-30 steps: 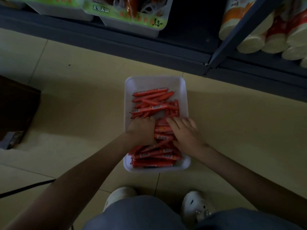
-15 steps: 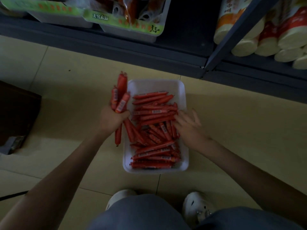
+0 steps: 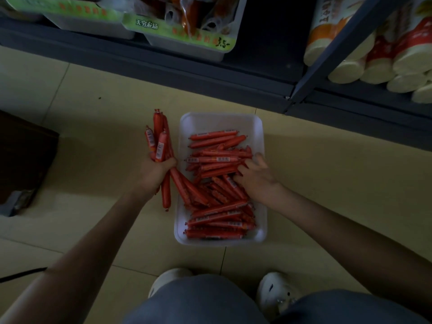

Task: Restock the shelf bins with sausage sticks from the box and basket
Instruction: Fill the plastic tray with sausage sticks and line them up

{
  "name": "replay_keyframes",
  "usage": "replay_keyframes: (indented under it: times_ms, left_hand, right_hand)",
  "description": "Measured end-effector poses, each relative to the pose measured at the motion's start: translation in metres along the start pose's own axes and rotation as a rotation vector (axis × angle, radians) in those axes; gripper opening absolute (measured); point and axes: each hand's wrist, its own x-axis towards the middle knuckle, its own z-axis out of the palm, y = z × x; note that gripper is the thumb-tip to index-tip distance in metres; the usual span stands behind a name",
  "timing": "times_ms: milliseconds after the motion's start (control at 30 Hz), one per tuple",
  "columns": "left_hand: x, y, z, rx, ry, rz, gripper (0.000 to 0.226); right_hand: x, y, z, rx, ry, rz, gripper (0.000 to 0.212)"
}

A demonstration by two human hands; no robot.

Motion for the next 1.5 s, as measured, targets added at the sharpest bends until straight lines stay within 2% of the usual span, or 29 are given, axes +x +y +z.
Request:
replay_keyframes:
  times_ms: [100, 167, 233, 267, 333, 400, 467, 533, 633, 767, 833, 933, 1033, 1100, 1167, 1267, 1367, 1433, 1500]
  left_hand:
    - [-0.003, 0.007, 0.001, 0.007, 0.001, 0.024, 0.021]
    - [-0.005, 0.011, 0.003, 0.033, -0.001, 0.034, 0.018]
    - [-0.008, 0.020, 0.010, 0.146, -0.035, 0.092, 0.013]
    - [-0.009, 0.025, 0.014, 0.258, -0.061, 0.147, 0.025]
    - [-0.009, 0.035, 0.024, 0.533, -0.113, 0.319, 0.050]
    - [-0.007, 0.042, 0.037, 0.828, -0.112, 0.622, 0.063]
    - [-0.003, 0.044, 0.053, 1.022, -0.114, 0.864, 0.071]
    - [0.007, 0.041, 0.066, 1.098, -0.103, 0.970, 0.066]
    - [0.023, 0.036, 0.085, 1.244, -0.115, 0.953, 0.055]
    - [0.044, 0.036, 0.105, 1.496, -0.102, 0.877, 0.055]
    - [0.056, 0.030, 0.106, 1.565, -0.228, 0.831, 0.067]
    - [0.064, 0.023, 0.091, 1.600, -0.444, 0.790, 0.086]
    - [0.066, 0.020, 0.075, 1.574, -0.571, 0.806, 0.105]
    - [0.059, 0.017, 0.071, 1.462, -0.552, 0.812, 0.115]
    - [0.050, 0.013, 0.072, 1.418, -0.457, 0.843, 0.117]
    - [0.036, 0.007, 0.078, 1.383, -0.329, 0.863, 0.107]
    - [0.027, 0.005, 0.085, 1.316, -0.290, 0.752, 0.095]
    - [0.026, 0.005, 0.088, 1.251, -0.303, 0.737, 0.090]
    - [0.027, 0.007, 0.087, 1.079, -0.419, 0.714, 0.083]
  right_hand:
    - [0.001, 0.001, 0.005, 0.060, 0.171, 0.073, 0.014]
    - [-0.004, 0.006, 0.006, 0.114, 0.266, 0.163, 0.019]
    - [-0.009, 0.010, 0.013, 0.136, 0.307, 0.174, 0.024]
    - [-0.009, 0.011, 0.015, 0.139, 0.314, 0.164, 0.026]
    - [-0.007, 0.015, 0.017, 0.161, 0.302, 0.188, 0.035]
    - [-0.006, 0.024, 0.017, 0.188, 0.330, 0.195, 0.033]
    - [-0.012, 0.035, 0.017, 0.256, 0.403, 0.126, 0.023]
    - [-0.025, 0.044, 0.012, 0.387, 0.413, 0.030, 0.028]
    - [-0.042, 0.050, 0.001, 0.580, 0.417, -0.031, 0.033]
    - [-0.047, 0.053, -0.013, 0.599, 0.456, 0.040, 0.040]
    - [-0.041, 0.053, -0.017, 0.595, 0.435, 0.075, 0.046]
    - [-0.026, 0.048, -0.020, 0.538, 0.318, 0.134, 0.058]
    - [-0.015, 0.031, -0.015, 0.389, 0.146, 0.173, 0.054]
    - [-0.014, 0.011, -0.003, 0.327, 0.026, 0.183, 0.062]
    - [-0.016, -0.009, 0.014, 0.209, -0.004, 0.176, 0.073]
    - [-0.014, -0.023, 0.033, 0.216, 0.070, 0.293, 0.058]
    - [-0.016, -0.030, 0.035, 0.316, 0.089, 0.364, 0.064]
    - [-0.018, -0.029, 0.033, 0.240, 0.184, 0.351, 0.047]
    - [-0.020, -0.021, 0.022, 0.162, 0.364, 0.282, 0.023]
